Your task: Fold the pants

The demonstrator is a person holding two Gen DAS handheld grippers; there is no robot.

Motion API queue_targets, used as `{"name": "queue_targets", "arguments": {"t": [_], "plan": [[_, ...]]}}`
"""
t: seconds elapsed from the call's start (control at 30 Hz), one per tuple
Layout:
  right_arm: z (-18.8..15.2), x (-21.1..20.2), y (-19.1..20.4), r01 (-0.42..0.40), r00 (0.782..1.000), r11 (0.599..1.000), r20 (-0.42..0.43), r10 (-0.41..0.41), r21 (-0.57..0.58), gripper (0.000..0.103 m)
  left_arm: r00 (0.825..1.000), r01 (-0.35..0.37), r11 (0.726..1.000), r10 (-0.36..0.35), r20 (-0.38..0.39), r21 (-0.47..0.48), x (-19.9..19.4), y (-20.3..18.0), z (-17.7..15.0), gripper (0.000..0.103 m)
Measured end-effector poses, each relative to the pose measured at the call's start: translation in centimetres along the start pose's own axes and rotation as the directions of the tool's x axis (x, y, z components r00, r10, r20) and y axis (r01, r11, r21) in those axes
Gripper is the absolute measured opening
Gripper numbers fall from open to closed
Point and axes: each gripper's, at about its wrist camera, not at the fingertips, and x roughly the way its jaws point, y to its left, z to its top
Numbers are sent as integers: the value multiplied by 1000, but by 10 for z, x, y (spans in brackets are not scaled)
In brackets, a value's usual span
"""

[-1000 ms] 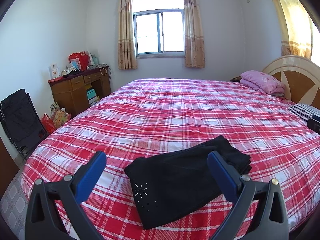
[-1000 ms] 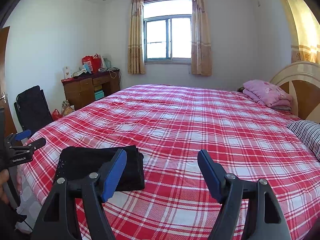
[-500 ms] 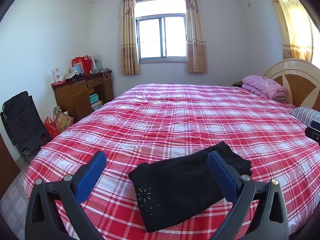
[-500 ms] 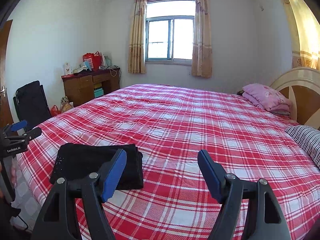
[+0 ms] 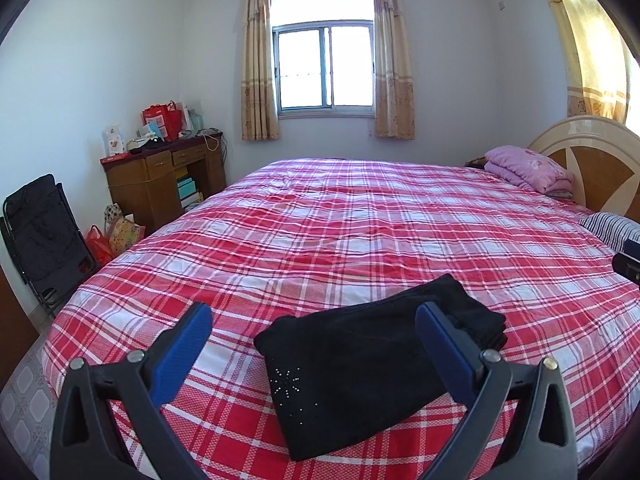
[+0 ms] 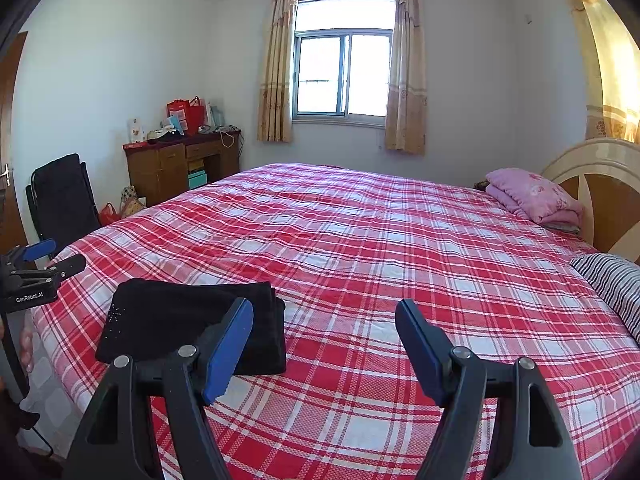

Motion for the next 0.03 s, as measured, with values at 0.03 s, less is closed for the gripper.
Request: {"name": "queue_targets", "arguments": {"t": [0.03], "plan": [[0,0,0,1,1000,1000,2,-1,1,75,1000,3,1000,-3,1,2,0,-1,0,103]]}}
